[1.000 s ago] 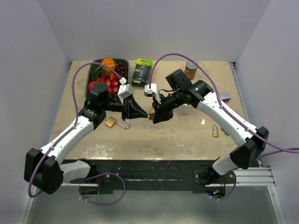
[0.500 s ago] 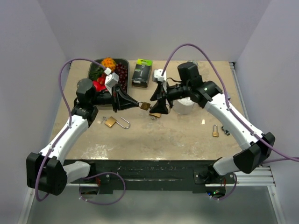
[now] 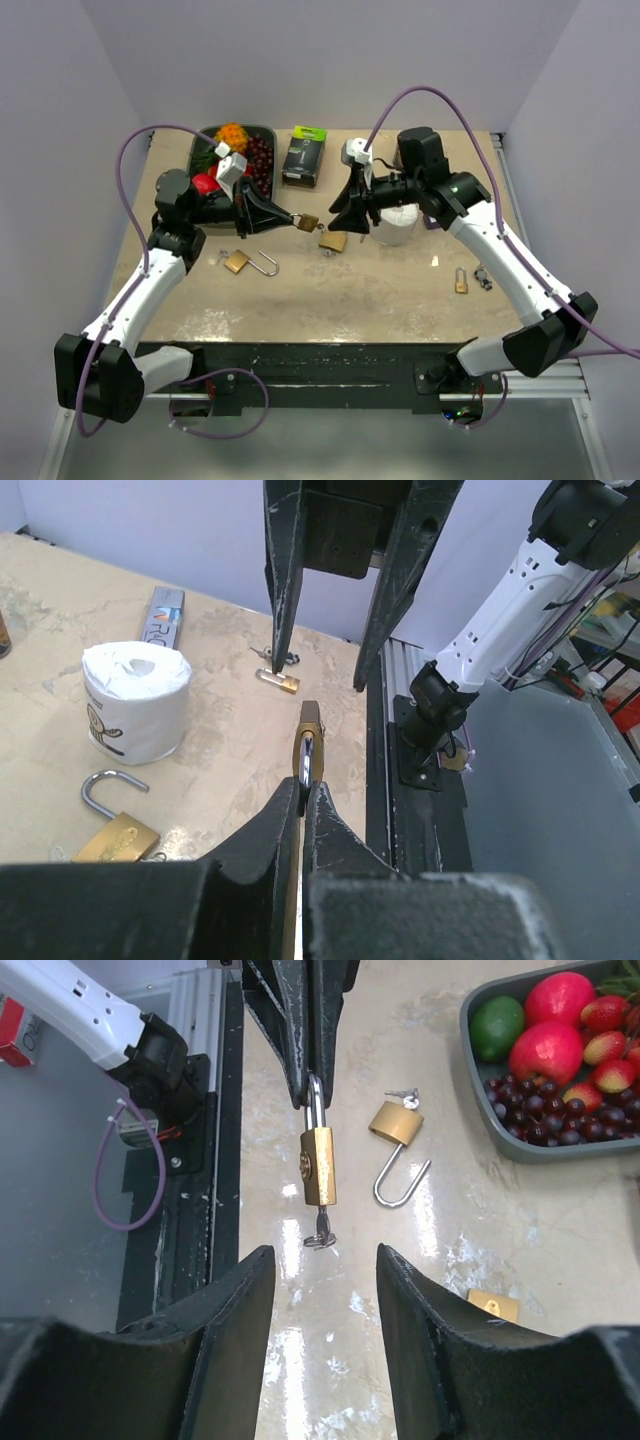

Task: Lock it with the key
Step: Lock the lock.

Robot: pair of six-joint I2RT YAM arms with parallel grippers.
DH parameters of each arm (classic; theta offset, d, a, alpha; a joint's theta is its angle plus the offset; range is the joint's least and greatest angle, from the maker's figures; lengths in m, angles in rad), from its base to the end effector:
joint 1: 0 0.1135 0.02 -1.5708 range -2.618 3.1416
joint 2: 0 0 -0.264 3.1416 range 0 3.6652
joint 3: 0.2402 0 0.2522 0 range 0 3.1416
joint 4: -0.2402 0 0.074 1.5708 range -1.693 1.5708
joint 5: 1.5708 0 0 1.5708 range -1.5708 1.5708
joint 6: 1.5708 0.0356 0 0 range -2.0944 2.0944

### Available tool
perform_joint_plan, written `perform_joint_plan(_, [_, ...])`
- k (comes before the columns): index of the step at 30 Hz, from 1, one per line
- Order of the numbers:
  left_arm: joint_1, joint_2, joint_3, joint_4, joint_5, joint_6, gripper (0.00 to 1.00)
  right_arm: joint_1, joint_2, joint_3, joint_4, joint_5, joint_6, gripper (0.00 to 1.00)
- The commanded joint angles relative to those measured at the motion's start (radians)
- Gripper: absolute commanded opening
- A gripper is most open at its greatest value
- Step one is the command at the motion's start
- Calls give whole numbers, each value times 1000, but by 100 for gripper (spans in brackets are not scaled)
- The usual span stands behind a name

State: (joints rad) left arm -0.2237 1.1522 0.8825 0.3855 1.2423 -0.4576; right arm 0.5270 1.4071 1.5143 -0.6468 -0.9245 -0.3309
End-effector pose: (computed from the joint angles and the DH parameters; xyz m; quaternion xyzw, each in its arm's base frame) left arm 0.2360 -0.0882 0.3571 0.3686 0.5878 -0.5677 0.4431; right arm 0.2415 0.1734 0.4108 -0.5238 0.6167 0.4293 0.4012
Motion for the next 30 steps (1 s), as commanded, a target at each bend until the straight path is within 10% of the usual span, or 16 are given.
perform_joint_plan(1, [-6, -40, 3, 84, 5, -35, 0, 31, 21, 6, 38, -39, 41, 46])
perform_joint_plan(8, [-28, -52, -7, 92, -6, -36, 0, 60, 35, 3, 41, -24, 21, 34])
perform_joint_plan(15, [-28, -55, -8, 95, -12, -32, 0, 62, 32, -3, -3, -19, -3, 0])
perform_joint_plan(30, [17, 6, 12, 300, -110, -164, 0, -59, -120, -221, -65, 13, 4, 0])
